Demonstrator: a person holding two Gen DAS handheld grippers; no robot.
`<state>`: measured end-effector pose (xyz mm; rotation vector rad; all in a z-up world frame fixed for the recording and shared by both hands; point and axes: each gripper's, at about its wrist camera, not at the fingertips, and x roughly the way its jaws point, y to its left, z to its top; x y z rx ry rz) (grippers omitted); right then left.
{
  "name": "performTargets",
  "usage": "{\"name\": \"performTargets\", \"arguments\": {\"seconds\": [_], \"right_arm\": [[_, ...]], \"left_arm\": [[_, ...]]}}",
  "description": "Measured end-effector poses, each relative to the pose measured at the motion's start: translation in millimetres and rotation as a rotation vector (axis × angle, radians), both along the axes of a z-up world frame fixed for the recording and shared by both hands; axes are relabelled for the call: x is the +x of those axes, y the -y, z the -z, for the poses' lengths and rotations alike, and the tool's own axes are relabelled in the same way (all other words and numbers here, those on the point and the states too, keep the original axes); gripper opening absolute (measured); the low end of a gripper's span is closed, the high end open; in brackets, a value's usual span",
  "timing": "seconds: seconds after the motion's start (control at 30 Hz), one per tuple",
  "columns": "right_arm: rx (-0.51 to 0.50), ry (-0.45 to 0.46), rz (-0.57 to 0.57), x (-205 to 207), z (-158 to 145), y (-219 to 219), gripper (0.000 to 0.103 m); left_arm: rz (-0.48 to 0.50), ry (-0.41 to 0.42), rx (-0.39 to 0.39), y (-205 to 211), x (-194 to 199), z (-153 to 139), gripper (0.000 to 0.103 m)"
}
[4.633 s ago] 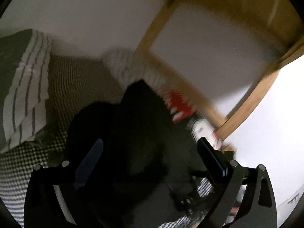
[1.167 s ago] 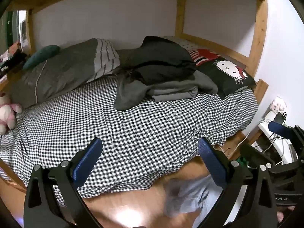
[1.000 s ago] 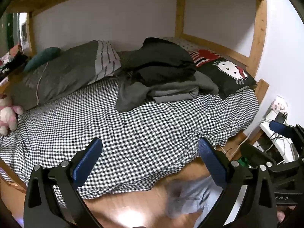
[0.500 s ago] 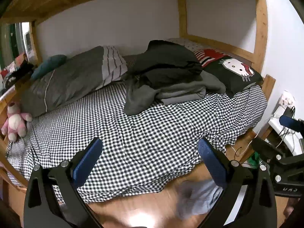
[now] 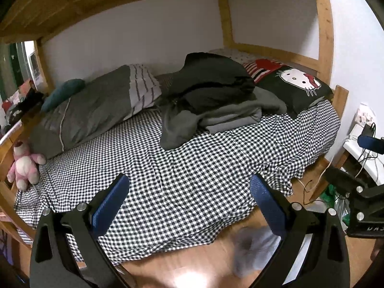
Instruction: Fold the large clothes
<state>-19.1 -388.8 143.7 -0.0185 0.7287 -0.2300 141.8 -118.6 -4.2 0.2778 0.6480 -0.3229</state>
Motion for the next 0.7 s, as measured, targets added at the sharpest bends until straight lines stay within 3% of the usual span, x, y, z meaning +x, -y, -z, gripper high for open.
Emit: {"name": "performTargets", "arguments": {"seconds": [0.7], "right_arm": [[0.005, -0.004, -0.019, -0.9, 1.0, 0.0, 0.100]], "left_arm": [[-0.009, -0.011, -0.010, -4.1, -1.0, 1.2, 0.099]]}}
